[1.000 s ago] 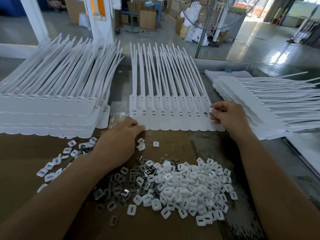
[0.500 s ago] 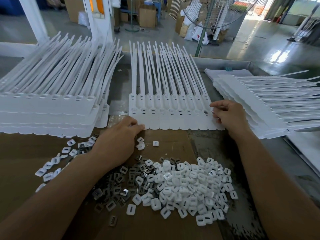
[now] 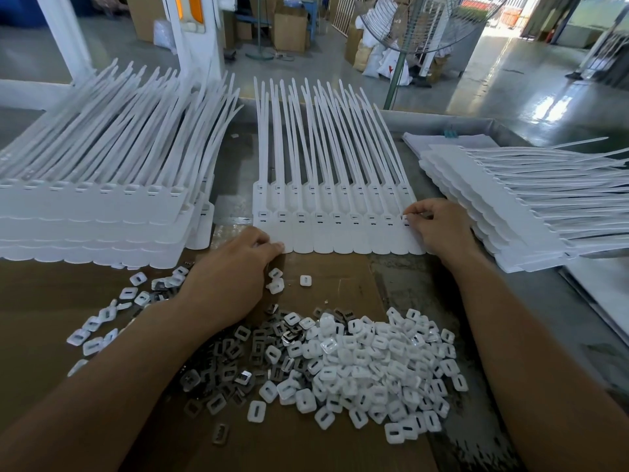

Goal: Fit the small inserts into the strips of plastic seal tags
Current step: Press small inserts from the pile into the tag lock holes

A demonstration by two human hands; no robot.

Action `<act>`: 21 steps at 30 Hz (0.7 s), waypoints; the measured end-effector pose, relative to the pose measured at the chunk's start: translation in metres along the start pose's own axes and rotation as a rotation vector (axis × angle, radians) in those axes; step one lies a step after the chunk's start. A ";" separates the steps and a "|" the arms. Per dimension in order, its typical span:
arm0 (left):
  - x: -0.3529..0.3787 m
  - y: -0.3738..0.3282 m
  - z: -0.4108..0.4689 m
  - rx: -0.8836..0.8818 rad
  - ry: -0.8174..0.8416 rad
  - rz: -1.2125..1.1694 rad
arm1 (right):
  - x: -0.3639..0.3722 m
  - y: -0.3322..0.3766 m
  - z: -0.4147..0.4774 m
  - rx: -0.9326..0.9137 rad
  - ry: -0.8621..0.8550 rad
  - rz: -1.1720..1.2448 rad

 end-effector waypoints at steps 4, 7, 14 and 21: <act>0.000 0.001 -0.003 0.002 0.001 0.001 | 0.000 0.003 0.000 -0.019 -0.009 -0.038; 0.000 -0.002 0.001 0.002 0.006 0.007 | 0.002 0.001 0.001 -0.012 -0.004 -0.030; 0.001 0.001 -0.002 -0.010 0.019 0.009 | 0.005 -0.003 0.007 0.014 0.033 -0.057; 0.000 0.000 0.000 -0.008 -0.003 -0.005 | 0.005 -0.003 0.014 0.078 0.056 -0.011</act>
Point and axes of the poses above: each hand's wrist, its own z-axis towards the middle knuckle, its own x-axis out of the palm, y = z × x, the point moved 8 cm from there along z, towards the middle knuckle, and after that the axes turned 9 degrees about z, right-handed, at the moved point
